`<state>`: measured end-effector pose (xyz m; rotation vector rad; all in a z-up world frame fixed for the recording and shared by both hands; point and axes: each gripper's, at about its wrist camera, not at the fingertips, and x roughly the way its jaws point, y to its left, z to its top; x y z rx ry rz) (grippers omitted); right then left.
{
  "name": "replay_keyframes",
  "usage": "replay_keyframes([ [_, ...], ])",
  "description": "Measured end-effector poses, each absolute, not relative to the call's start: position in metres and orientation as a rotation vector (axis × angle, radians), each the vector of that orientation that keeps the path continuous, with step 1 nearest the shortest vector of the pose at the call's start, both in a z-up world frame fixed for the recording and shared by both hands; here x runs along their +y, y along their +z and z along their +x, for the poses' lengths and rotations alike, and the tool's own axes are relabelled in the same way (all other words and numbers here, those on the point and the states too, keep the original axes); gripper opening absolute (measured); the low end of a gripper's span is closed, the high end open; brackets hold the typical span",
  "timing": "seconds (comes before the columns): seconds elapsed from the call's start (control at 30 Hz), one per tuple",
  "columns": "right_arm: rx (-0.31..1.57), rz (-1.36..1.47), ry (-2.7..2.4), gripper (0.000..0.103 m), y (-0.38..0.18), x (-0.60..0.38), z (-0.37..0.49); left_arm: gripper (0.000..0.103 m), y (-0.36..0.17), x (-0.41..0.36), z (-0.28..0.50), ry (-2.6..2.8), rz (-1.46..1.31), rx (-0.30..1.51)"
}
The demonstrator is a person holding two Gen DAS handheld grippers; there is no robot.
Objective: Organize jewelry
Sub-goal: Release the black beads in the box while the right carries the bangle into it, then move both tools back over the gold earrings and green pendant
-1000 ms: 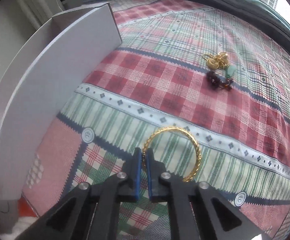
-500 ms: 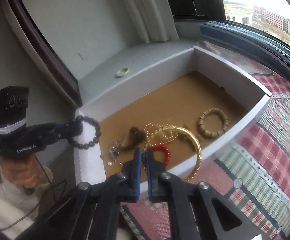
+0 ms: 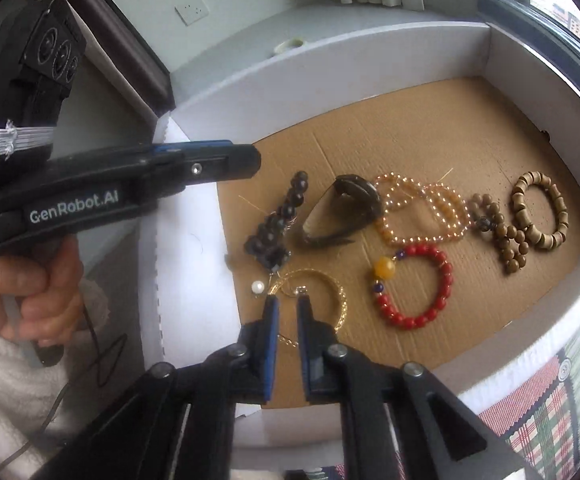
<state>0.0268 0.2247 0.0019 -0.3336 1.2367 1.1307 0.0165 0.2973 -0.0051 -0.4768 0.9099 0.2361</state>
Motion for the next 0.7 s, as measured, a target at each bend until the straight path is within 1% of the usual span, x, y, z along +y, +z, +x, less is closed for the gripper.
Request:
replay_keyframes([
  [0.03, 1.208, -0.319, 1.116, 0.031, 0.010, 0.213, 0.028, 0.050, -0.001, 0.290, 0.015, 0.225, -0.467, 0.894],
  [0.07, 1.166, -0.310, 1.093, 0.044, 0.018, 0.199, 0.029, 0.052, 0.004, 0.281, 0.014, 0.206, -0.459, 0.880],
  [0.1, 1.122, -0.307, 1.063, 0.050, 0.025, 0.182, 0.029, 0.058, 0.007, 0.270, 0.013, 0.182, -0.451, 0.869],
  [0.13, 1.084, -0.306, 1.028, 0.051, 0.029, 0.165, 0.028, 0.062, 0.012, 0.257, 0.014, 0.151, -0.438, 0.858],
  [0.27, 1.004, -0.232, 0.830, 0.053, 0.028, 0.076, 0.036, 0.069, 0.023, 0.188, 0.025, -0.017, -0.377, 0.841],
  [0.33, 0.974, -0.205, 0.681, 0.053, 0.013, 0.031, 0.043, 0.077, 0.024, 0.150, 0.034, -0.111, -0.350, 0.846],
  [0.4, 0.951, -0.211, 0.500, 0.053, -0.007, -0.014, 0.044, 0.083, 0.016, 0.113, 0.047, -0.196, -0.320, 0.868],
  [0.57, 0.980, -0.155, 0.157, 0.053, -0.047, -0.128, 0.041, 0.085, -0.035, 0.039, 0.091, -0.266, -0.263, 0.975],
  [0.7, 1.024, -0.073, 0.037, 0.053, -0.072, -0.185, 0.037, 0.085, -0.083, 0.002, 0.127, -0.231, -0.189, 1.061],
])
